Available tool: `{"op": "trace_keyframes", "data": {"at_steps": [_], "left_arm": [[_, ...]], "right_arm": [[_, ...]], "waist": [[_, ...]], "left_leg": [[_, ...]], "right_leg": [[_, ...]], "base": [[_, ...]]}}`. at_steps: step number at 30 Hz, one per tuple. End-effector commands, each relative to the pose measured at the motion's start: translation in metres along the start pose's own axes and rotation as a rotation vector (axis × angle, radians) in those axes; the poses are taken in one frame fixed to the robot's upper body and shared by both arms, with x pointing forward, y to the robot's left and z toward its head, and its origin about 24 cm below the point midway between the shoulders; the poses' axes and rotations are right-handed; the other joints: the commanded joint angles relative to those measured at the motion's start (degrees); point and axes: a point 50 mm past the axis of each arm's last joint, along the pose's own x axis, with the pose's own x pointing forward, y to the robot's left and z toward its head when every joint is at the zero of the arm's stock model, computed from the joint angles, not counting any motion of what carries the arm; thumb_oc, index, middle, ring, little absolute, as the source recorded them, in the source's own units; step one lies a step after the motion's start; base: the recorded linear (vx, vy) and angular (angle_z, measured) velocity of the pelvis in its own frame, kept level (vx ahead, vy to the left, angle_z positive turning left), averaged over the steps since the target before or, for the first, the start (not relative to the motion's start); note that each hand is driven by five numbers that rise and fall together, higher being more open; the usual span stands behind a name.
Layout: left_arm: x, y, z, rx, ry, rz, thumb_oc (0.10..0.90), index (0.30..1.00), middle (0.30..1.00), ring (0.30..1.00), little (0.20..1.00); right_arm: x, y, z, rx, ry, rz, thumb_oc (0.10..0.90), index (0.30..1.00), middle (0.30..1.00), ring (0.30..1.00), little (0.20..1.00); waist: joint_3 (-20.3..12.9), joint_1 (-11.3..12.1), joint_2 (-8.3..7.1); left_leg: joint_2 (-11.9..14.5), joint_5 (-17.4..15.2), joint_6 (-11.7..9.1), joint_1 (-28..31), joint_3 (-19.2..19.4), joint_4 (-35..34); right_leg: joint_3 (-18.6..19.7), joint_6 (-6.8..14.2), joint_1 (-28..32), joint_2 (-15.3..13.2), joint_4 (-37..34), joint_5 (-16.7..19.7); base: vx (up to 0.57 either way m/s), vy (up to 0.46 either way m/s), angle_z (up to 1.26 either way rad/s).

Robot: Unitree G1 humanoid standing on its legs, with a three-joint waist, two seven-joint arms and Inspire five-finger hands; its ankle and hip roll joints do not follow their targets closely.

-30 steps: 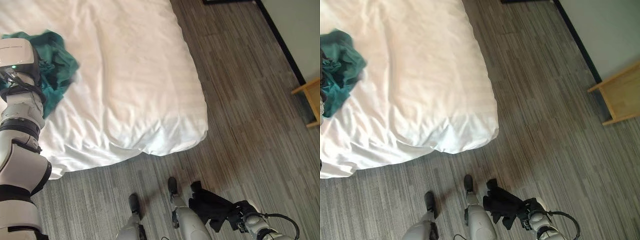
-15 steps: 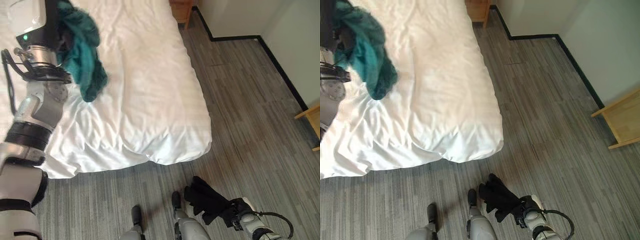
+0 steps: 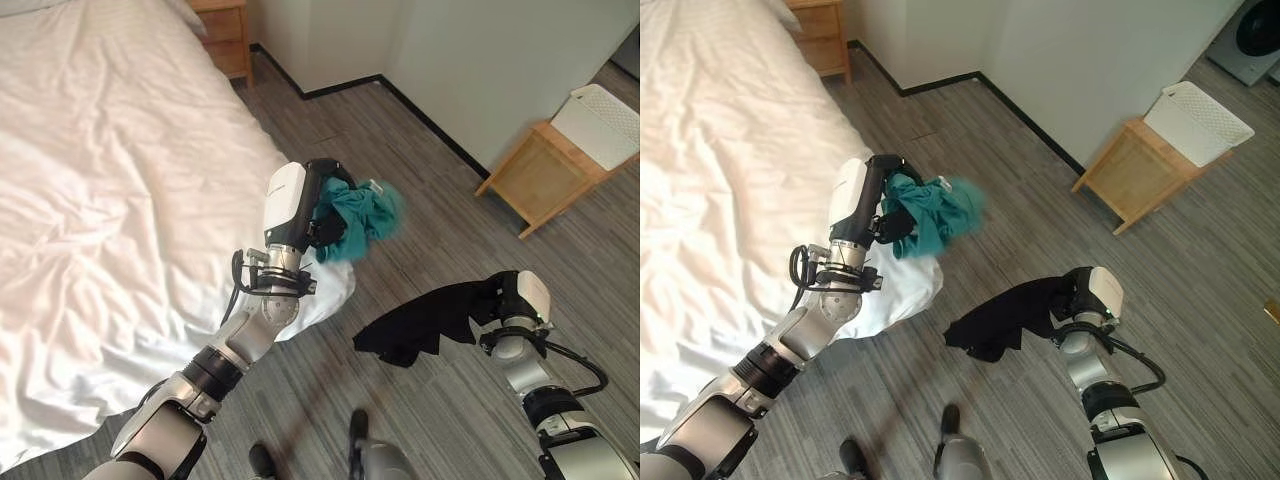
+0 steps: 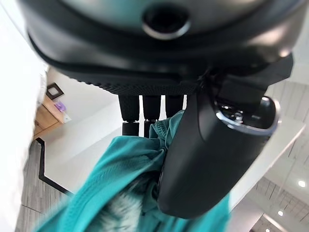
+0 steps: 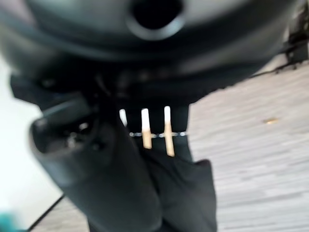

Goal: Pick up bed clothes into laundry basket.

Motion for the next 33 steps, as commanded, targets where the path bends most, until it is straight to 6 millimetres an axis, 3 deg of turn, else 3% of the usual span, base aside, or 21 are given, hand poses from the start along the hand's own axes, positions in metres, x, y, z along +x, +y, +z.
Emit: {"op": "trace_keyframes", "data": {"at_steps": [1,3,5,6,7,8,9,10,11,12,14,16,21,24,25,27,28,30,31,32,33], "left_arm": [[-0.01,0.044,0.013,0.159,-0.174,0.164,0.4,0.3,0.3,0.3,0.3],[-0.009,0.039,0.009,0.221,-0.16,0.178,0.4,0.3,0.3,0.3,0.3],[-0.007,0.036,0.005,0.249,-0.141,0.19,0.4,0.3,0.3,0.3,0.3],[-0.005,0.048,-0.003,0.295,-0.12,0.23,0.4,0.3,0.3,0.3,0.3],[-0.001,0.045,-0.003,0.298,-0.122,0.23,0.4,0.3,0.3,0.3,0.3],[-0.003,0.034,-0.015,0.303,-0.044,0.205,0.4,0.3,0.3,0.3,0.3],[-0.003,0.028,-0.02,0.285,-0.008,0.21,0.4,0.3,0.3,0.3,0.3],[-0.001,0.029,-0.02,0.287,-0.009,0.217,0.4,0.3,0.3,0.3,0.3],[-0.002,0.033,-0.017,0.293,-0.038,0.215,0.4,0.3,0.3,0.3,0.3],[-0.001,0.028,-0.016,0.29,-0.036,0.194,0.4,0.3,0.3,0.3,0.3],[0.002,0.017,-0.001,0.256,-0.082,0.169,0.4,0.3,0.3,0.3,0.3],[0.009,0.004,0.017,0.205,-0.131,0.141,0.4,0.3,0.3,0.3,0.3],[0.023,-0.009,0.033,0.132,-0.129,0.136,0.4,0.3,0.3,0.3,0.3],[0.027,-0.017,0.038,0.064,-0.096,0.121,0.4,0.3,0.3,0.3,0.3],[0.025,-0.017,0.034,0.061,-0.079,0.115,0.4,0.3,0.3,0.3,0.3],[0.016,-0.021,0.026,0.032,-0.035,0.099,0.4,0.3,0.3,0.3,0.3],[0.012,-0.022,0.025,0.016,-0.031,0.092,0.4,0.3,0.3,0.3,0.3],[-0.004,-0.024,0.018,-0.022,0.003,0.071,0.4,0.3,0.3,0.3,0.3],[-0.011,-0.024,0.015,-0.034,0.015,0.063,0.4,0.3,0.3,0.3,0.3],[-0.012,-0.024,0.015,-0.034,0.017,0.06,0.4,0.3,0.3,0.3,0.3],[-0.015,-0.022,0.015,-0.035,0.012,0.062,0.4,0.3,0.3,0.3,0.3]], "right_arm": [[-0.056,-0.102,0.043,-0.086,-0.579,-0.324,0.4,0.3,0.3,0.3,0.3],[-0.069,-0.086,0.067,-0.105,-0.7,-0.329,0.4,0.3,0.3,0.3,0.3],[-0.073,-0.086,0.081,-0.109,-0.771,-0.362,0.4,0.3,0.3,0.3,0.3],[-0.084,-0.117,0.094,-0.095,-0.878,-0.415,0.4,0.3,0.3,0.3,0.3],[-0.089,-0.12,0.098,-0.114,-0.936,-0.435,0.4,0.3,0.3,0.3,0.3],[-0.082,-0.111,0.106,-0.067,-0.928,-0.419,0.4,0.3,0.3,0.3,0.3],[-0.083,-0.098,0.114,-0.043,-0.947,-0.386,0.4,0.3,0.3,0.3,0.3],[-0.082,-0.097,0.116,-0.04,-0.952,-0.389,0.4,0.3,0.3,0.3,0.3],[-0.099,-0.138,0.146,-0.106,-1.155,-0.494,0.4,0.3,0.3,0.3,0.3],[-0.09,-0.138,0.154,-0.109,-1.144,-0.492,0.4,0.3,0.3,0.3,0.3],[-0.088,-0.136,0.164,-0.087,-1.177,-0.475,0.4,0.3,0.3,0.3,0.3],[-0.082,-0.143,0.176,-0.057,-1.171,-0.504,0.4,0.3,0.3,0.3,0.3],[-0.072,-0.131,0.183,-0.055,-1.125,-0.505,0.4,0.3,0.3,0.3,0.3],[-0.06,-0.113,0.188,-0.103,-1.065,-0.473,0.4,0.3,0.3,0.3,0.3],[-0.059,-0.11,0.19,-0.123,-1.059,-0.463,0.4,0.3,0.3,0.3,0.3],[-0.056,-0.091,0.179,-0.132,-1.008,-0.412,0.4,0.3,0.3,0.3,0.3],[-0.056,-0.082,0.17,-0.141,-0.981,-0.382,0.4,0.3,0.3,0.3,0.3],[-0.057,-0.062,0.147,-0.148,-0.909,-0.325,0.4,0.3,0.3,0.3,0.3],[-0.061,-0.054,0.142,-0.141,-0.892,-0.304,0.4,0.3,0.3,0.3,0.3],[-0.061,-0.054,0.141,-0.142,-0.89,-0.302,0.4,0.3,0.3,0.3,0.3],[-0.064,-0.049,0.137,-0.139,-0.878,-0.291,0.4,0.3,0.3,0.3,0.3]], "waist": [[-10.9,0.4,0.73],[-11.24,1.46,2.28],[-11.04,1.25,2.66],[-10.85,-0.44,3.0],[-10.45,-0.35,3.35],[-9.35,1.49,3.5],[-8.21,3.82,3.34],[-8.13,3.42,3.52],[-7.55,5.45,2.72],[-6.97,6.79,3.15],[-6.61,6.31,3.45],[-5.41,5.96,3.7],[-3.59,6.93,4.02],[-3.73,8.96,4.19],[-4.78,9.19,4.6],[-6.44,10.0,4.45],[-6.8,10.02,3.96],[-7.9,9.53,2.28],[-7.83,9.32,2.34],[-8.2,9.57,2.29],[-7.5,8.91,3.24]], "left_leg": [[10.25,7.6,-4.28,-4.95,13.64,-0.35],[15.03,11.98,-7.41,-5.26,15.03,-0.18],[16.91,13.57,-8.93,-5.01,15.46,-0.4],[18.9,15.34,-10.52,-4.39,15.98,-0.45],[19.23,15.85,-11.09,-4.23,14.3,-0.44],[17.92,15.51,-10.38,-5.21,9.97,0.14],[14.02,12.85,-9.31,-6.82,-1.23,-0.11],[14.16,13.06,-8.96,-7.45,-1.49,0.05],[7.26,7.74,-7.65,-8.88,-18.63,-0.5],[3.56,6.68,-6.06,-9.14,-24.56,-0.07],[-0.54,4.16,-4.25,-9.23,-29.21,1.87],[-2.34,2.73,-3.17,-10.57,-27.47,7.05],[-6.01,3.47,-2.1,-17.22,-21.89,8.7],[-4.97,4.07,-1.74,-22.03,-15.62,5.65],[-4.66,3.81,-0.6,-19.95,-14.05,2.68],[-5.75,5.53,0.91,-18.87,-14.65,3.05],[-6.39,5.24,1.66,-18.11,-14.53,3.22],[-8.94,3.83,3.2,-14.26,-13.82,1.14],[-9.2,3.98,3.82,-12.38,-13.54,0.26],[-9.28,3.77,3.8,-12.26,-13.55,-0.21],[-8.56,3.61,4.07,-10.53,-14.19,-0.54]], "right_leg": [[-9.87,5.93,15.49,-15.39,9.93,-3.36],[-8.08,5.93,15.88,-10.89,3.08,-11.1],[-6.47,5.87,15.87,-8.48,0.86,-12.31],[-4.47,5.29,15.47,-6.14,-0.5,-12.73],[-2.76,4.91,15.04,-4.9,-1.25,-13.08],[-1.85,3.93,14.3,-3.81,-1.54,-12.63],[0.89,2.99,14.01,-2.6,-1.92,-13.05],[0.68,2.95,13.68,-2.44,-1.99,-12.62],[6.08,1.5,14.44,-0.23,-2.64,-13.27],[8.7,0.55,13.93,1.59,-2.82,-12.53],[12.43,-1.0,13.56,4.04,-2.7,-12.71],[14.32,-2.73,13.83,5.08,-2.6,-13.4],[15.77,-3.86,15.88,6.07,-2.28,-15.73],[16.98,-4.01,20.17,6.94,-2.5,-19.18],[17.07,-3.5,21.03,6.55,-2.13,-20.46],[16.54,-2.84,22.43,5.49,0.17,-21.38],[15.91,-2.12,21.96,4.96,2.6,-19.83],[14.6,2.3,18.78,2.26,12.77,-12.74],[15.14,4.94,16.51,1.9,18.46,-5.91],[15.44,5.05,16.21,1.86,18.71,-6.08],[16.49,5.79,14.02,2.7,23.9,-1.33]], "base": [[-0.26,-0.146,-3.09],[-0.32,-0.269,-1.4],[-0.23,-0.258,-1.13],[-0.2,-0.258,-1.34],[-0.19,-0.26,-1.56],[-0.17,-0.301,-1.57],[-0.16,-0.227,-1.93],[0.09,-0.393,-2.03],[0.12,-0.364,-1.73],[0.17,-0.486,-1.8],[0.08,-0.298,-2.04],[0.11,-0.182,-1.69],[0.13,-0.128,-0.88],[0.42,-0.119,-0.2],[0.59,-0.045,-0.3],[0.61,-0.069,-0.25],[0.53,-0.096,-0.5],[0.47,-0.094,-0.57],[0.29,-0.071,-0.29],[0.28,-0.085,0.02],[0.55,-0.134,0.15]]}}
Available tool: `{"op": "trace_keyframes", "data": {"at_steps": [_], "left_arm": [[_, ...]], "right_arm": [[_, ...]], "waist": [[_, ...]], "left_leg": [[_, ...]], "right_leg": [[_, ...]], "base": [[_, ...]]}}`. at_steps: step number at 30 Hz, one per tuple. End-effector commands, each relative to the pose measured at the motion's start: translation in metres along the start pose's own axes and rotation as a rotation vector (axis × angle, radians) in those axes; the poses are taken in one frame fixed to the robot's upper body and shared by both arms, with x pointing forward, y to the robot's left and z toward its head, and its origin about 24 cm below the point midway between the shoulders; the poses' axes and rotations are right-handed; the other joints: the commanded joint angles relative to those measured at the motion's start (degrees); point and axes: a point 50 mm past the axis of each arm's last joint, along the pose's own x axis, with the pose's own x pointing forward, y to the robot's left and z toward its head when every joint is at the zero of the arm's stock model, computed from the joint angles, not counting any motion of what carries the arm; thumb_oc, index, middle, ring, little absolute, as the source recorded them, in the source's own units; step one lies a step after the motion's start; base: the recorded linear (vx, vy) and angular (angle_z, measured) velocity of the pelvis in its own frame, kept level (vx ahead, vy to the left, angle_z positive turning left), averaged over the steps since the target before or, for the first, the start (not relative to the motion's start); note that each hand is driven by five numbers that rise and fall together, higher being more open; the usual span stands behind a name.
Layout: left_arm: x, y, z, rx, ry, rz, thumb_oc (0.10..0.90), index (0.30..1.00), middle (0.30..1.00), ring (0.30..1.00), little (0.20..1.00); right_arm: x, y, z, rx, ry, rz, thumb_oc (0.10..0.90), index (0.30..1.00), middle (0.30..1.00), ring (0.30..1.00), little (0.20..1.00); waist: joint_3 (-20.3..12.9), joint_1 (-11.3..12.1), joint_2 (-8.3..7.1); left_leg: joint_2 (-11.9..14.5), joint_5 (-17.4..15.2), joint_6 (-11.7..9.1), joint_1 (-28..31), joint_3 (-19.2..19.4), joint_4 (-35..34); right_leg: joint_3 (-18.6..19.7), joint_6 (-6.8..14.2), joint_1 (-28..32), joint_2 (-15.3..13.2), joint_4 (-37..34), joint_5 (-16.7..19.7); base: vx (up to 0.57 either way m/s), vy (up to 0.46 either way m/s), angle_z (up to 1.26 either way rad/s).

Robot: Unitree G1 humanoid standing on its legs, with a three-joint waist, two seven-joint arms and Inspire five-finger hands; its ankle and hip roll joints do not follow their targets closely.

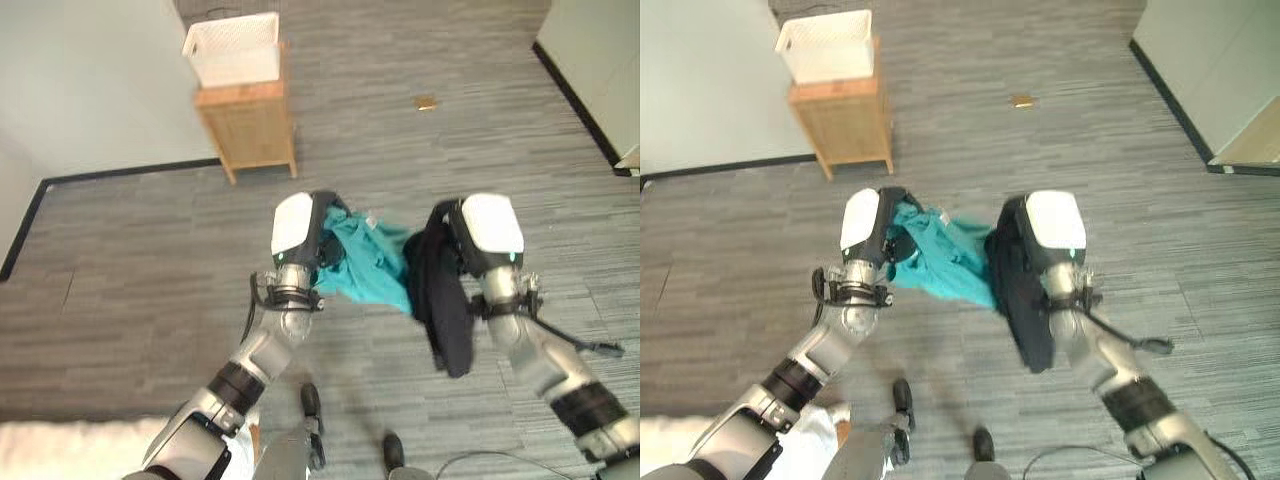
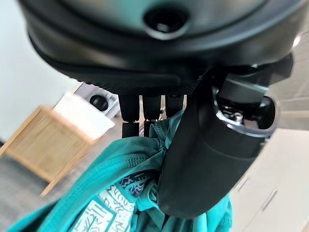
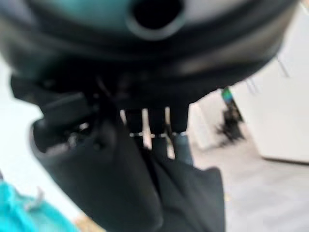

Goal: Pick up bed clothes into laundry basket.

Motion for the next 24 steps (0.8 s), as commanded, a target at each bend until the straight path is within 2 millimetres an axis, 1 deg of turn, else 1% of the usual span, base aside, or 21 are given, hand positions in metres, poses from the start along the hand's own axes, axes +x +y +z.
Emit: {"op": "trace_keyframes", "data": {"at_steps": [1,3,4,5,7,8,9,10,11,12,13,14,15,16,17,18,19,20,22,23,24], "left_arm": [[0.011,0.027,0.035,-0.077,-0.193,0.139,0.4,0.3,0.3,0.3,0.3],[0.009,0.023,0.036,-0.076,-0.199,0.127,0.4,0.3,0.3,0.3,0.3],[0.011,0.032,0.031,-0.058,-0.188,0.153,0.4,0.3,0.3,0.3,0.3],[0.009,0.034,0.026,-0.023,-0.191,0.142,0.4,0.3,0.3,0.3,0.3],[0.008,0.024,0.018,0.004,-0.165,0.095,0.4,0.3,0.3,0.3,0.3],[0.01,0.021,0.003,0.087,-0.119,0.07,0.4,0.3,0.3,0.3,0.3],[0.013,0.031,-0.007,0.122,-0.097,0.096,0.4,0.3,0.3,0.3,0.3],[0.014,0.039,-0.018,0.166,-0.072,0.105,0.4,0.3,0.3,0.3,0.3],[0.014,0.045,-0.024,0.176,-0.062,0.125,0.4,0.3,0.3,0.3,0.3],[0.009,0.045,-0.035,0.215,-0.022,0.113,0.4,0.3,0.3,0.3,0.3],[0.003,0.044,-0.044,0.225,0.008,0.1,0.4,0.3,0.3,0.3,0.3],[0.002,0.043,-0.045,0.224,0.009,0.098,0.4,0.3,0.3,0.3,0.3],[-0.009,0.041,-0.059,0.239,0.069,0.075,0.4,0.3,0.3,0.3,0.3],[-0.01,0.041,-0.059,0.24,0.069,0.074,0.4,0.3,0.3,0.3,0.3],[-0.013,0.045,-0.065,0.25,0.089,0.075,0.4,0.3,0.3,0.3,0.3],[-0.017,0.047,-0.068,0.251,0.092,0.069,0.4,0.3,0.3,0.3,0.3],[-0.02,0.049,-0.071,0.267,0.099,0.07,0.4,0.3,0.3,0.3,0.3],[-0.018,0.053,-0.07,0.256,0.098,0.085,0.4,0.3,0.3,0.3,0.3],[-0.019,0.053,-0.069,0.237,0.1,0.093,0.4,0.3,0.3,0.3,0.3],[-0.019,0.053,-0.069,0.238,0.1,0.093,0.4,0.3,0.3,0.3,0.3],[-0.02,0.052,-0.068,0.232,0.097,0.094,0.4,0.3,0.3,0.3,0.3]], "right_arm": [[0.025,-0.039,0.029,0.056,-0.096,-0.289,0.4,0.3,0.3,0.3,0.3],[0.022,-0.037,0.032,0.068,-0.103,-0.293,0.4,0.3,0.3,0.3,0.3],[0.011,-0.058,0.034,0.057,-0.148,-0.35,0.4,0.3,0.3,0.3,0.3],[0.007,-0.074,0.03,0.027,-0.176,-0.37,0.4,0.3,0.3,0.3,0.3],[0.012,-0.07,0.023,0.074,-0.141,-0.365,0.4,0.3,0.3,0.3,0.3],[0.012,-0.07,0.018,0.077,-0.134,-0.341,0.4,0.3,0.3,0.3,0.3],[0.011,-0.087,0.021,0.088,-0.169,-0.378,0.4,0.3,0.3,0.3,0.3],[0.007,-0.091,0.02,0.083,-0.188,-0.36,0.4,0.3,0.3,0.3,0.3],[0.0,-0.086,0.013,0.103,-0.157,-0.331,0.4,0.3,0.3,0.3,0.3],[-0.006,-0.08,0.011,0.107,-0.143,-0.291,0.4,0.3,0.3,0.3,0.3],[-0.008,-0.081,0.01,0.094,-0.146,-0.286,0.4,0.3,0.3,0.3,0.3],[-0.008,-0.081,0.01,0.094,-0.145,-0.283,0.4,0.3,0.3,0.3,0.3],[-0.014,-0.078,0.005,0.073,-0.136,-0.26,0.4,0.3,0.3,0.3,0.3],[-0.014,-0.078,0.005,0.074,-0.134,-0.259,0.4,0.3,0.3,0.3,0.3],[-0.014,-0.078,0.007,0.067,-0.151,-0.242,0.4,0.3,0.3,0.3,0.3],[-0.013,-0.08,0.008,0.063,-0.152,-0.255,0.4,0.3,0.3,0.3,0.3],[-0.009,-0.082,0.013,0.071,-0.172,-0.271,0.4,0.3,0.3,0.3,0.3],[-0.007,-0.083,0.014,0.071,-0.178,-0.278,0.4,0.3,0.3,0.3,0.3],[-0.003,-0.086,0.017,0.075,-0.189,-0.285,0.4,0.3,0.3,0.3,0.3],[-0.003,-0.086,0.017,0.075,-0.188,-0.285,0.4,0.3,0.3,0.3,0.3],[-0.003,-0.089,0.018,0.065,-0.195,-0.292,0.4,0.3,0.3,0.3,0.3]], "waist": [[-8.0,-0.51,-1.36],[-6.85,-3.46,-0.75],[-6.15,-6.17,-0.42],[-6.36,-7.84,-0.62],[-6.43,-10.44,-1.68],[-6.02,-12.57,-2.1],[-5.85,-14.08,-1.86],[-5.83,-15.51,-1.5],[-6.63,-16.27,-1.37],[-7.49,-17.29,-1.91],[-7.85,-17.48,-1.59],[-7.71,-17.36,-1.1],[-7.89,-17.2,-1.47],[-8.14,-17.35,-1.35],[-7.69,-15.64,-2.07],[-7.1,-14.48,-4.23],[-6.74,-12.66,-5.78],[-6.44,-11.12,-6.42],[-6.32,-8.58,-7.4],[-6.43,-8.56,-7.51],[-6.69,-7.48,-7.04]], "left_leg": [[-0.17,-2.55,1.74,5.35,-3.28,-4.43],[-0.01,-4.93,1.2,8.75,-7.19,-4.44],[1.03,-5.11,0.29,9.92,-8.57,-4.44],[0.87,-7.56,-0.43,11.79,-9.92,-4.44],[0.48,-10.47,-1.79,14.65,-12.09,-4.44],[1.46,-13.46,-3.66,18.58,-12.79,-4.44],[2.78,-14.94,-4.76,20.59,-13.24,-4.44],[3.91,-16.79,-5.66,22.9,-13.45,-4.44],[4.47,-18.41,-6.34,24.39,-14.26,-4.44],[5.45,-18.19,-7.03,26.6,-15.41,-4.44],[7.58,-14.94,-7.76,28.12,-15.6,-3.45],[8.06,-15.13,-7.7,28.84,-15.35,-3.92],[12.24,-4.4,-8.64,25.27,-14.44,11.66],[12.32,-4.85,-8.61,24.84,-14.73,12.22],[14.01,1.99,-8.43,20.8,-14.02,22.97],[12.88,3.23,-7.58,14.89,-14.84,33.96],[12.62,2.77,-6.91,10.51,-13.64,40.22],[12.37,1.41,-6.8,7.17,-12.63,43.09],[9.43,-2.06,-6.88,0.44,-10.07,43.09],[9.31,-1.95,-6.84,0.39,-9.98,42.98],[8.0,-3.01,-6.44,-1.83,-8.05,37.39]], "right_leg": [[-0.15,1.69,-1.22,1.93,14.53,13.87],[1.11,-1.38,-8.77,4.02,14.69,8.05],[1.92,-2.54,-12.66,6.37,11.63,7.99],[2.16,-2.82,-14.06,7.32,8.17,5.95],[1.03,-2.73,-17.25,6.78,-8.55,9.2],[-3.94,-0.47,-22.98,5.32,-19.37,14.7],[-6.12,0.59,-25.12,4.5,-22.02,16.11],[-6.42,1.05,-27.08,3.98,-21.67,16.51],[-5.17,0.83,-25.45,4.3,-21.76,16.17],[-3.1,-0.07,-23.93,4.58,-21.17,18.21],[-1.42,-0.72,-22.49,4.85,-20.64,19.65],[-1.54,-0.62,-21.86,5.32,-21.02,19.25],[-0.14,-2.88,-18.21,5.26,-19.37,20.48],[-0.31,-2.76,-18.09,5.19,-19.71,20.25],[-0.95,-5.0,-15.0,5.57,-19.2,18.84],[-0.62,-6.67,-12.41,4.84,-18.99,18.3],[-0.11,-8.09,-9.5,4.76,-19.79,17.37],[0.57,-8.43,-6.95,4.82,-20.32,16.2],[1.84,-8.4,-3.28,4.0,-21.22,14.63],[1.9,-8.37,-3.4,3.88,-21.22,14.66],[2.13,-8.18,-1.43,4.23,-21.61,13.36]], "base": [[0.69,-0.201,0.27],[0.61,-0.274,0.53],[0.55,-0.329,1.12],[0.51,-0.335,1.21],[0.69,-0.444,1.07],[0.83,-0.561,0.9],[0.82,-0.563,0.81],[0.62,-0.422,0.92],[0.6,-0.453,0.93],[0.53,-0.45,1.03],[0.36,-0.296,0.83],[0.48,-0.518,0.73],[0.35,-0.373,0.63],[0.58,-0.674,0.66],[0.38,-0.492,0.29],[0.52,-0.734,-0.13],[0.42,-0.585,-0.41],[0.49,-0.458,-0.37],[0.41,-0.211,-0.36],[0.38,-0.095,-0.57],[0.59,-0.045,-0.41]]}}
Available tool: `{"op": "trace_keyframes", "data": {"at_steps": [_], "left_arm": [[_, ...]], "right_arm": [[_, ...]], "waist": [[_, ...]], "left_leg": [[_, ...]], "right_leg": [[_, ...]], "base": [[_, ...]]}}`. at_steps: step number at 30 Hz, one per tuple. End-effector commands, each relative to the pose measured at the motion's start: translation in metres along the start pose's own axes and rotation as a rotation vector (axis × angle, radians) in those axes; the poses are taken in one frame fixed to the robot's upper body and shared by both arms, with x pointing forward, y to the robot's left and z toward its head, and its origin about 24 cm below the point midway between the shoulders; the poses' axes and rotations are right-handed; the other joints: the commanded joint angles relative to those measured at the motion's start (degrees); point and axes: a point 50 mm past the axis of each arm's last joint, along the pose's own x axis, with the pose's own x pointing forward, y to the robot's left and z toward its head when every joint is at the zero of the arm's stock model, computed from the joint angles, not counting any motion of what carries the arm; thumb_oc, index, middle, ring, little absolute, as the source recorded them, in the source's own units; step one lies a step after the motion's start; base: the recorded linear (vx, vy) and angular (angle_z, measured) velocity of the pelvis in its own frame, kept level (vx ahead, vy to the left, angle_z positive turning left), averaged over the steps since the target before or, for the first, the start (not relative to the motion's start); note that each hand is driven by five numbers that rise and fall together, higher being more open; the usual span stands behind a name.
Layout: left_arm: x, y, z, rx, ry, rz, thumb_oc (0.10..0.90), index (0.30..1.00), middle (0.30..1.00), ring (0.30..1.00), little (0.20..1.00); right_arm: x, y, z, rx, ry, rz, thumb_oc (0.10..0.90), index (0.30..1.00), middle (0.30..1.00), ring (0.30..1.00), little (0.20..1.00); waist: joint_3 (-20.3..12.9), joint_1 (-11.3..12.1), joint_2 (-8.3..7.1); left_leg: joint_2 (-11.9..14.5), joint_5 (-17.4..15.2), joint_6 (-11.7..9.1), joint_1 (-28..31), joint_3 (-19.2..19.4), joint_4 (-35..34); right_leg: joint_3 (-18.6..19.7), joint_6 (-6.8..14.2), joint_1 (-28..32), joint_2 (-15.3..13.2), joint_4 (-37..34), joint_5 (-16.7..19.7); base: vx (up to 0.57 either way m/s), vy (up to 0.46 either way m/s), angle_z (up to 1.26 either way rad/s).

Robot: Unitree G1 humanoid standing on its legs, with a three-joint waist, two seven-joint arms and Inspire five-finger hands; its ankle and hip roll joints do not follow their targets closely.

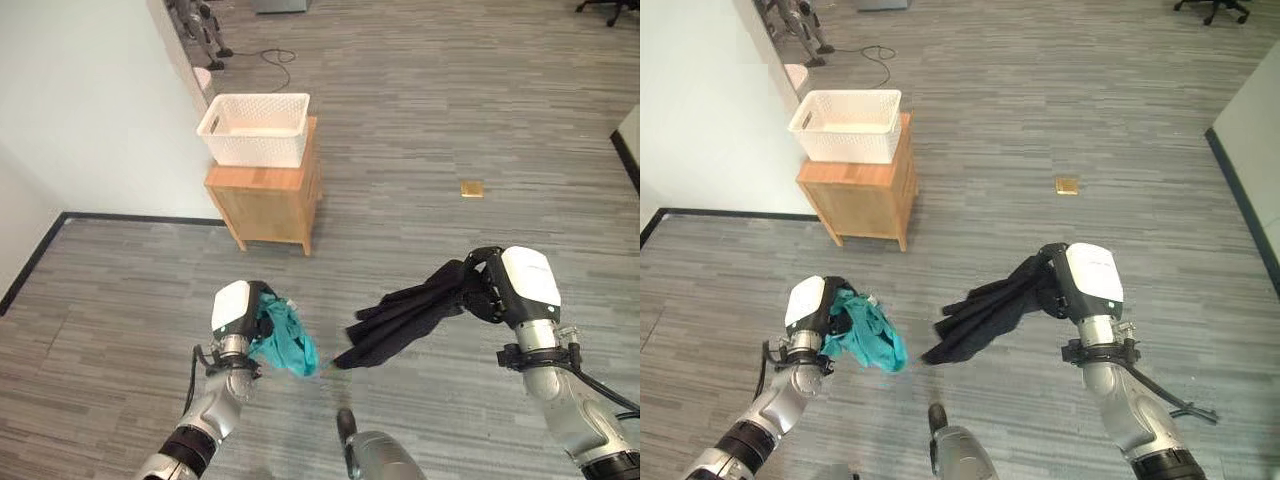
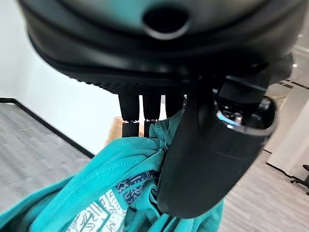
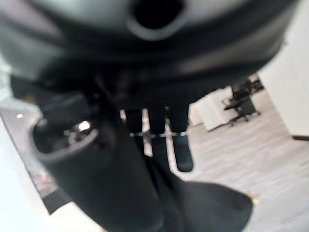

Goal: Pick up bed clothes into laundry basket.

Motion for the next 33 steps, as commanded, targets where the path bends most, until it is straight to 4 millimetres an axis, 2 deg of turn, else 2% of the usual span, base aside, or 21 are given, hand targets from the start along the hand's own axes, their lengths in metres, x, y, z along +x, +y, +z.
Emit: {"op": "trace_keyframes", "data": {"at_steps": [1,3,4,5,7,8,10,12,13,14,15,17,19,21,23,25,26,28,29,31,33], "left_arm": [[0.028,0.048,0.052,-0.053,-0.243,0.237,0.4,0.3,0.3,0.3,0.3],[0.027,0.044,0.057,-0.054,-0.258,0.227,0.4,0.3,0.3,0.3,0.3],[0.027,0.044,0.057,-0.055,-0.258,0.226,0.4,0.3,0.3,0.3,0.3],[0.028,0.041,0.062,-0.071,-0.264,0.215,0.4,0.3,0.3,0.3,0.3],[0.029,0.038,0.066,-0.074,-0.269,0.211,0.4,0.3,0.3,0.3,0.3],[0.026,0.036,0.064,-0.076,-0.252,0.193,0.4,0.3,0.3,0.3,0.3],[0.021,0.031,0.055,-0.052,-0.227,0.173,0.4,0.3,0.3,0.3,0.3],[0.017,0.024,0.052,-0.056,-0.21,0.145,0.4,0.3,0.3,0.3,0.3],[0.017,0.022,0.052,-0.054,-0.205,0.142,0.4,0.3,0.3,0.3,0.3],[0.017,0.023,0.051,-0.052,-0.205,0.144,0.4,0.3,0.3,0.3,0.3],[0.019,0.025,0.053,-0.038,-0.217,0.145,0.4,0.3,0.3,0.3,0.3],[0.024,0.03,0.052,-0.003,-0.222,0.163,0.4,0.3,0.3,0.3,0.3],[0.027,0.037,0.06,0.02,-0.273,0.195,0.4,0.3,0.3,0.3,0.3],[0.026,0.036,0.061,0.035,-0.291,0.192,0.4,0.3,0.3,0.3,0.3],[0.025,0.035,0.062,0.032,-0.297,0.186,0.4,0.3,0.3,0.3,0.3],[0.025,0.031,0.063,0.019,-0.306,0.163,0.4,0.3,0.3,0.3,0.3],[0.026,0.031,0.064,0.016,-0.305,0.166,0.4,0.3,0.3,0.3,0.3],[0.023,0.036,0.051,0.027,-0.277,0.171,0.4,0.3,0.3,0.3,0.3],[0.013,0.033,0.041,0.015,-0.266,0.153,0.4,0.3,0.3,0.3,0.3],[0.003,0.035,0.026,-0.001,-0.231,0.155,0.4,0.3,0.3,0.3,0.3],[-0.001,0.037,0.018,-0.016,-0.2,0.162,0.4,0.3,0.3,0.3,0.3]], "right_arm": [[0.028,-0.063,0.048,-0.03,-0.285,-0.278,0.4,0.3,0.3,0.3,0.3],[0.028,-0.063,0.044,-0.082,-0.279,-0.289,0.4,0.3,0.3,0.3,0.3],[0.028,-0.063,0.044,-0.083,-0.279,-0.288,0.4,0.3,0.3,0.3,0.3],[0.028,-0.061,0.035,-0.111,-0.232,-0.282,0.4,0.3,0.3,0.3,0.3],[0.029,-0.06,0.029,-0.105,-0.198,-0.288,0.4,0.3,0.3,0.3,0.3],[0.026,-0.057,0.026,-0.077,-0.163,-0.275,0.4,0.3,0.3,0.3,0.3],[0.019,-0.047,0.023,-0.065,-0.13,-0.256,0.4,0.3,0.3,0.3,0.3],[0.013,-0.036,0.022,-0.044,-0.11,-0.237,0.4,0.3,0.3,0.3,0.3],[0.013,-0.034,0.027,-0.022,-0.121,-0.24,0.4,0.3,0.3,0.3,0.3],[0.014,-0.034,0.028,-0.02,-0.122,-0.241,0.4,0.3,0.3,0.3,0.3],[0.015,-0.036,0.032,-0.01,-0.137,-0.257,0.4,0.3,0.3,0.3,0.3],[0.018,-0.046,0.044,0.012,-0.195,-0.312,0.4,0.3,0.3,0.3,0.3],[0.019,-0.071,0.055,-0.01,-0.282,-0.41,0.4,0.3,0.3,0.3,0.3],[0.015,-0.092,0.059,-0.043,-0.33,-0.49,0.4,0.3,0.3,0.3,0.3],[0.012,-0.102,0.059,-0.068,-0.338,-0.522,0.4,0.3,0.3,0.3,0.3],[0.012,-0.135,0.073,-0.164,-0.445,-0.64,0.4,0.3,0.3,0.3,0.3],[0.014,-0.135,0.073,-0.165,-0.448,-0.642,0.4,0.3,0.3,0.3,0.3],[0.018,-0.148,0.085,-0.195,-0.517,-0.628,0.4,0.3,0.3,0.3,0.3],[0.031,-0.17,0.101,-0.278,-0.61,-0.648,0.4,0.3,0.3,0.3,0.3],[0.048,-0.184,0.111,-0.338,-0.644,-0.622,0.4,0.3,0.3,0.3,0.3],[0.057,-0.187,0.118,-0.354,-0.665,-0.602,0.4,0.3,0.3,0.3,0.3]], "waist": [[-5.83,1.61,2.33],[-6.61,3.48,4.47],[-6.5,3.64,4.29],[-6.48,4.41,5.29],[-6.53,4.8,4.99],[-7.65,4.94,6.08],[-9.9,5.99,6.57],[-10.98,6.81,5.34],[-10.25,6.4,4.63],[-10.21,6.62,4.82],[-8.98,5.68,5.31],[-7.78,4.18,5.75],[-6.5,2.05,5.17],[-6.65,-0.19,3.9],[-6.82,-1.02,3.69],[-6.8,-1.95,2.23],[-6.69,-2.17,2.41],[-7.33,-1.05,1.66],[-8.44,1.59,0.38],[-9.57,4.1,-0.48],[-10.15,4.5,-0.4]], "left_leg": [[-2.51,-0.1,2.01,0.35,7.34,-20.54],[-4.81,4.06,2.14,0.34,12.37,-37.39],[-5.15,4.58,2.17,1.08,12.61,-38.42],[-4.52,6.1,2.28,-2.05,18.41,-47.2],[-3.21,5.18,2.39,-4.4,22.59,-49.09],[-1.64,3.86,3.06,-4.79,24.16,-49.09],[-3.4,6.16,4.7,-2.6,22.29,-49.09],[-5.73,7.86,6.21,0.36,21.02,-49.09],[-6.05,7.75,6.81,2.59,20.87,-49.09],[-5.61,8.1,6.82,2.4,21.11,-49.09],[-4.08,7.54,6.86,4.82,20.64,-49.09],[-2.91,5.04,6.68,9.09,19.85,-49.09],[-3.59,2.78,5.55,12.19,16.07,-49.09],[-4.89,1.18,4.32,13.26,11.85,-49.09],[-4.86,0.91,3.86,13.21,10.14,-49.09],[-5.82,-0.4,3.44,13.25,5.37,-49.09],[-5.81,-0.44,3.46,13.22,5.21,-49.09],[-5.63,-1.11,3.46,14.28,3.98,-49.09],[-5.41,-0.99,2.88,14.99,2.97,-49.09],[-5.05,-0.68,2.23,14.91,2.52,-49.09],[-4.89,-0.54,1.9,15.08,2.29,-49.09]], "right_leg": [[4.14,0.09,8.44,-2.59,-12.1,1.75],[4.15,0.7,12.91,-1.5,-12.43,-1.97],[4.29,0.76,13.12,-1.76,-12.42,-2.08],[3.93,0.61,17.43,-1.11,-12.16,-5.48],[3.77,0.78,19.86,-2.02,-11.07,-8.06],[3.43,1.45,22.11,-2.44,-9.4,-10.09],[3.31,2.52,24.29,-3.41,-5.47,-11.17],[2.08,6.33,22.49,-5.46,5.11,-3.87],[2.32,9.92,18.89,-6.08,14.03,3.76],[2.71,9.93,18.39,-5.73,14.3,4.05],[2.67,10.33,12.23,-4.69,23.36,7.21],[-1.07,9.68,4.87,-7.44,28.27,5.16],[-3.26,6.33,-1.43,-6.69,20.8,-0.49],[-0.07,5.24,-2.39,-3.05,6.79,-2.6],[1.83,5.06,-1.21,-1.84,-0.3,-1.22],[10.57,5.92,-2.44,1.03,-7.33,2.09],[10.44,5.94,-2.37,1.0,-7.44,2.1],[9.09,5.81,-0.12,-1.29,-9.11,2.63],[7.91,5.43,2.01,-2.47,-10.6,4.33],[6.23,5.08,3.6,-3.2,-11.94,4.89],[5.58,4.91,4.6,-3.22,-12.33,4.65]], "base": [[0.82,-0.038,-0.46],[0.68,0.011,-0.36],[0.68,-0.046,-0.28],[0.66,-0.072,-0.22],[0.68,-0.055,-0.2],[0.71,-0.046,-0.18],[0.9,-0.099,-0.08],[0.62,-0.099,-0.04],[0.28,-0.05,-0.23],[0.25,-0.044,-0.14],[0.29,-0.048,-0.26],[0.5,-0.094,0.16],[0.56,-0.213,0.65],[0.43,-0.272,0.9],[0.21,-0.145,1.4],[0.22,-0.208,1.94],[0.18,-0.291,1.37],[0.09,-0.249,0.93],[0.07,-0.259,0.69],[0.08,-0.247,0.51],[0.06,-0.126,0.24]]}}
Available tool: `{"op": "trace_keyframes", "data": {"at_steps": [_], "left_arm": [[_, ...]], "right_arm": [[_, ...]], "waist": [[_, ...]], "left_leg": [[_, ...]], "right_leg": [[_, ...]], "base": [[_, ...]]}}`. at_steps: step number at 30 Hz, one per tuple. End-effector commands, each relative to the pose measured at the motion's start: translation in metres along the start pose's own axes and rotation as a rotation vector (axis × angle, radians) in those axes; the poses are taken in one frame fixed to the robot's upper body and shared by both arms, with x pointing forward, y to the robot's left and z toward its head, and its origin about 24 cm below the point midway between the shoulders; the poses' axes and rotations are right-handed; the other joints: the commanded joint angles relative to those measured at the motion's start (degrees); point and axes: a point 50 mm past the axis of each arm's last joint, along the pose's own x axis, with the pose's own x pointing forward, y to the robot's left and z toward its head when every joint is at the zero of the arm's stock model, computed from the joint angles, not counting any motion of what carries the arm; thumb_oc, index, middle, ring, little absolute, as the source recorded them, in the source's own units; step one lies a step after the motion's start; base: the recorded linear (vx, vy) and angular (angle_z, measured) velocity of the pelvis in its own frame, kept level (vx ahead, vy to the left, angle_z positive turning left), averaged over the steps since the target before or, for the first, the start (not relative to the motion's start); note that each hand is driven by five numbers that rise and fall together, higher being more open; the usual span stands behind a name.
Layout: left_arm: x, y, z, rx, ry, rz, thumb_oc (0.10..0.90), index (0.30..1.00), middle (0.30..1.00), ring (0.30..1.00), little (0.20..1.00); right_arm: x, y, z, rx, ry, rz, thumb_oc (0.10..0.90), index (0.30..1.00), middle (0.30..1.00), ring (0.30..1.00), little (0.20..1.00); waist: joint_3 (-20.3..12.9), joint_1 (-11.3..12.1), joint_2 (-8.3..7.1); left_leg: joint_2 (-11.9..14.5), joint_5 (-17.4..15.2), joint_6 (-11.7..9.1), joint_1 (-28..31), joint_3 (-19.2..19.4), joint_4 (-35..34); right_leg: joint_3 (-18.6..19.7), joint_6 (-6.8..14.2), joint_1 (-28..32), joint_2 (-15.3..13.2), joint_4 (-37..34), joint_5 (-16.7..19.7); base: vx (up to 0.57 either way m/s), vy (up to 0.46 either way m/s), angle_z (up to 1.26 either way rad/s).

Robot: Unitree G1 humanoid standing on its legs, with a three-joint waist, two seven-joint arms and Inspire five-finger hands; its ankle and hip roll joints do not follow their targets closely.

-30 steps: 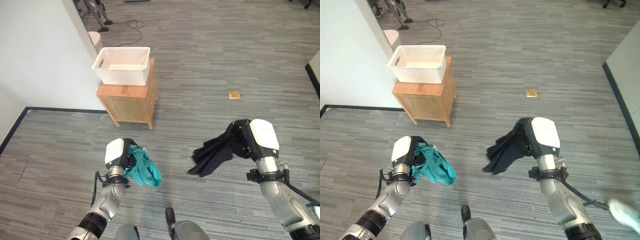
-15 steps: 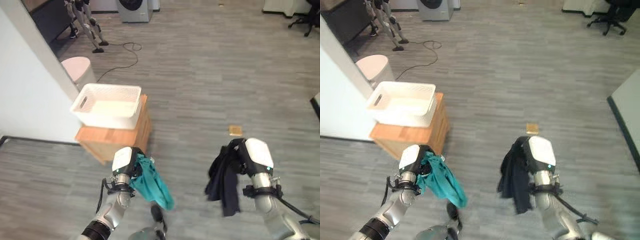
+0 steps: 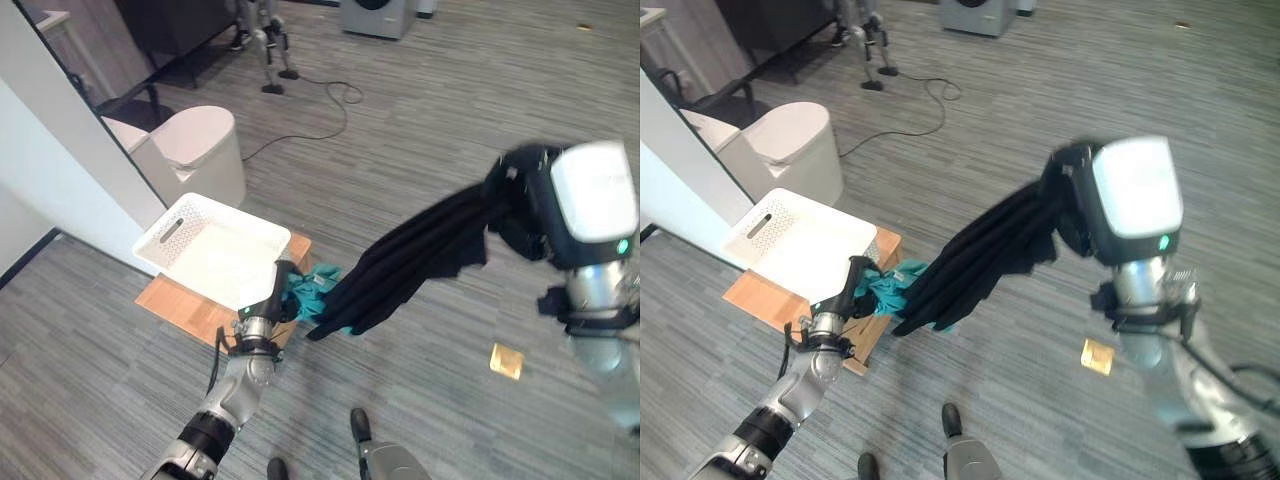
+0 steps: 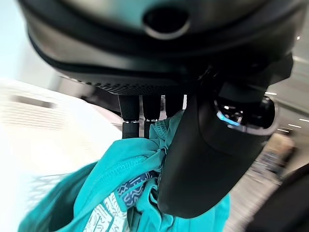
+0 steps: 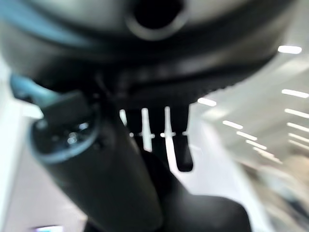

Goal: Pick up bed clothes into laundry basket.

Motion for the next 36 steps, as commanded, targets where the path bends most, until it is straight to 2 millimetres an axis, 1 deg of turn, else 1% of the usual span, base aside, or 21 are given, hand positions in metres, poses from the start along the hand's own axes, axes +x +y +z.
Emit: {"op": "trace_keyframes", "data": {"at_steps": [1,2,3,7,8,10,11,12,13,14,17,19,20,21,22,25,26,28,30,33,36], "left_arm": [[0.004,0.049,-0.009,-0.028,-0.076,0.202,0.4,0.3,0.3,0.3,0.3],[0.003,0.049,-0.01,-0.031,-0.071,0.205,0.4,0.3,0.3,0.3,0.3],[-0.006,0.058,-0.025,-0.039,-0.028,0.227,0.4,0.3,0.3,0.3,0.3],[-0.029,0.072,-0.056,-0.091,0.104,0.288,0.4,0.3,0.3,0.3,0.3],[-0.031,0.079,-0.061,-0.116,0.121,0.312,0.4,0.3,0.3,0.3,0.3],[-0.028,0.09,-0.064,-0.115,0.133,0.338,0.4,0.3,0.3,0.3,0.3],[-0.028,0.091,-0.064,-0.114,0.132,0.338,0.4,0.3,0.3,0.3,0.3],[-0.032,0.094,-0.069,-0.105,0.143,0.336,0.4,0.3,0.3,0.3,0.3],[-0.037,0.093,-0.073,-0.117,0.164,0.333,0.4,0.3,0.3,0.3,0.3],[-0.044,0.089,-0.079,-0.116,0.195,0.306,0.4,0.3,0.3,0.3,0.3],[-0.043,0.087,-0.084,-0.091,0.215,0.281,0.4,0.3,0.3,0.3,0.3],[-0.043,0.085,-0.089,-0.078,0.239,0.269,0.4,0.3,0.3,0.3,0.3],[-0.04,0.086,-0.09,-0.066,0.246,0.265,0.4,0.3,0.3,0.3,0.3],[-0.04,0.086,-0.09,-0.064,0.244,0.265,0.4,0.3,0.3,0.3,0.3],[-0.032,0.088,-0.09,-0.03,0.227,0.252,0.4,0.3,0.3,0.3,0.3],[-0.023,0.089,-0.084,0.006,0.176,0.214,0.4,0.3,0.3,0.3,0.3],[-0.022,0.089,-0.083,0.008,0.172,0.214,0.4,0.3,0.3,0.3,0.3],[-0.017,0.089,-0.078,0.02,0.135,0.189,0.4,0.3,0.3,0.3,0.3],[-0.015,0.084,-0.077,0.023,0.131,0.164,0.4,0.3,0.3,0.3,0.3],[-0.019,0.083,-0.079,0.032,0.128,0.137,0.4,0.3,0.3,0.3,0.3],[-0.023,0.075,-0.08,0.014,0.139,0.113,0.4,0.3,0.3,0.3,0.3]], "right_arm": [[0.046,-0.035,0.009,0.024,-0.131,-0.152,0.4,0.3,0.3,0.3,0.3],[0.048,-0.034,0.01,0.028,-0.137,-0.152,0.4,0.3,0.3,0.3,0.3],[0.06,-0.039,0.001,-0.042,-0.13,-0.109,0.4,0.3,0.3,0.3,0.3],[0.083,-0.055,-0.024,-0.163,-0.066,-0.065,0.4,0.3,0.3,0.3,0.3],[0.079,-0.069,-0.046,-0.243,0.015,-0.06,0.4,0.3,0.3,0.3,0.3],[0.069,-0.082,-0.069,-0.327,0.109,-0.039,0.4,0.3,0.3,0.3,0.3],[0.069,-0.082,-0.069,-0.326,0.111,-0.039,0.4,0.3,0.3,0.3,0.3],[0.065,-0.088,-0.076,-0.358,0.145,-0.038,0.4,0.3,0.3,0.3,0.3],[0.061,-0.093,-0.085,-0.395,0.189,-0.028,0.4,0.3,0.3,0.3,0.3],[0.053,-0.101,-0.098,-0.446,0.253,-0.014,0.4,0.3,0.3,0.3,0.3],[0.039,-0.117,-0.118,-0.545,0.346,-0.016,0.4,0.3,0.3,0.3,0.3],[0.03,-0.128,-0.129,-0.593,0.408,-0.031,0.4,0.3,0.3,0.3,0.3],[0.027,-0.133,-0.133,-0.598,0.439,-0.053,0.4,0.3,0.3,0.3,0.3],[0.026,-0.133,-0.133,-0.598,0.442,-0.053,0.4,0.3,0.3,0.3,0.3],[0.017,-0.135,-0.141,-0.592,0.494,-0.078,0.4,0.3,0.3,0.3,0.3],[0.003,-0.141,-0.155,-0.587,0.58,-0.079,0.4,0.3,0.3,0.3,0.3],[0.001,-0.142,-0.156,-0.588,0.583,-0.08,0.4,0.3,0.3,0.3,0.3],[-0.005,-0.147,-0.162,-0.579,0.624,-0.088,0.4,0.3,0.3,0.3,0.3],[-0.012,-0.146,-0.168,-0.575,0.66,-0.095,0.4,0.3,0.3,0.3,0.3],[-0.012,-0.14,-0.169,-0.524,0.674,-0.086,0.4,0.3,0.3,0.3,0.3],[-0.005,-0.133,-0.167,-0.502,0.66,-0.071,0.4,0.3,0.3,0.3,0.3]], "waist": [[-8.27,5.16,-3.46],[-8.3,4.79,-3.32],[-8.6,7.15,-4.1],[-8.45,9.58,-5.05],[-7.3,9.52,-5.71],[-6.36,6.38,-5.75],[-6.37,6.4,-5.8],[-6.44,5.41,-5.84],[-7.35,4.55,-4.91],[-7.92,3.88,-4.07],[-8.63,4.11,-5.06],[-7.91,3.18,-6.06],[-7.12,2.0,-6.89],[-7.16,2.06,-7.05],[-6.23,0.71,-7.41],[-5.6,-0.76,-7.47],[-5.6,-0.71,-7.4],[-5.65,-1.67,-8.06],[-5.15,-1.75,-8.56],[-5.8,-0.22,-9.5],[-6.66,1.02,-10.07]], "left_leg": [[-2.29,1.18,4.11,0.36,-1.09,-0.9],[-2.29,1.17,4.09,0.41,-1.14,-0.9],[-1.88,1.96,3.44,0.23,-2.22,-0.9],[-1.53,3.23,2.4,-0.51,-4.5,-0.9],[1.13,4.4,1.74,-1.39,2.01,0.1],[7.35,5.13,0.95,-0.54,17.14,2.14],[7.41,5.15,0.93,-0.62,17.11,2.18],[8.92,5.11,0.81,-0.46,21.96,3.71],[9.35,4.17,0.3,0.84,24.59,2.75],[8.45,4.78,0.9,0.1,25.44,2.57],[6.23,3.7,2.36,0.39,23.13,0.11],[4.58,2.44,3.39,0.66,21.61,-0.56],[3.7,2.16,3.86,0.63,20.25,-0.71],[3.61,2.16,3.9,0.54,20.25,-0.71],[3.29,1.66,4.16,0.77,18.21,-0.9],[2.7,0.98,3.61,0.46,14.5,-0.9],[2.92,1.39,3.56,0.12,14.4,-0.9],[1.9,0.52,3.2,-0.16,11.9,-0.9],[1.24,-0.48,3.02,-0.28,9.06,-0.9],[0.65,-1.05,3.02,1.06,9.38,-0.9],[0.87,-1.42,2.82,1.79,10.43,-0.9]], "right_leg": [[8.71,7.37,0.9,-4.9,-2.14,-3.11],[8.66,7.36,0.96,-4.91,-2.14,-3.15],[7.23,6.98,2.08,-4.79,-2.14,-3.83],[4.83,6.22,3.33,-4.97,-2.14,-5.13],[0.96,6.23,4.2,-6.75,-2.14,-6.59],[-5.99,6.73,5.33,-9.16,-1.86,-7.08],[-6.01,6.7,5.29,-9.1,-1.87,-7.04],[-8.67,6.68,6.09,-9.74,-1.54,-7.45],[-10.55,7.0,6.71,-10.13,-1.57,-8.28],[-13.7,7.12,7.71,-10.71,-0.31,-8.07],[-16.63,7.85,6.45,-13.49,7.29,-8.65],[-15.82,9.54,3.53,-15.59,15.18,-6.3],[-13.6,10.79,0.97,-16.15,19.93,-3.97],[-13.56,10.82,0.81,-16.27,20.11,-4.06],[-8.63,11.16,-2.57,-14.33,23.81,-4.2],[-1.7,9.57,-5.02,-9.53,18.62,-8.52],[-1.93,9.36,-5.03,-9.31,18.08,-7.97],[2.01,8.93,-4.92,-8.43,10.86,-7.66],[5.87,9.81,-6.18,-8.29,5.66,-5.25],[5.09,10.13,-4.25,-10.81,2.59,-3.46],[4.53,10.05,-2.91,-11.24,0.76,-2.28]], "base": [[0.04,-0.102,0.11],[0.05,-0.209,0.18],[0.02,-0.152,0.11],[-0.01,-0.088,0.56],[-0.15,0.034,0.87],[-0.2,0.011,1.45],[-0.11,-0.004,1.58],[0.0,0.036,1.45],[0.01,0.096,1.54],[0.07,0.162,1.35],[0.06,0.156,1.19],[0.07,0.092,0.93],[0.04,0.031,1.01],[0.05,0.031,1.32],[0.05,0.013,1.04],[0.09,0.006,0.77],[0.05,-0.04,0.69],[0.09,-0.069,0.93],[0.14,-0.077,0.65],[0.12,-0.006,0.34],[0.1,-0.058,0.03]]}}
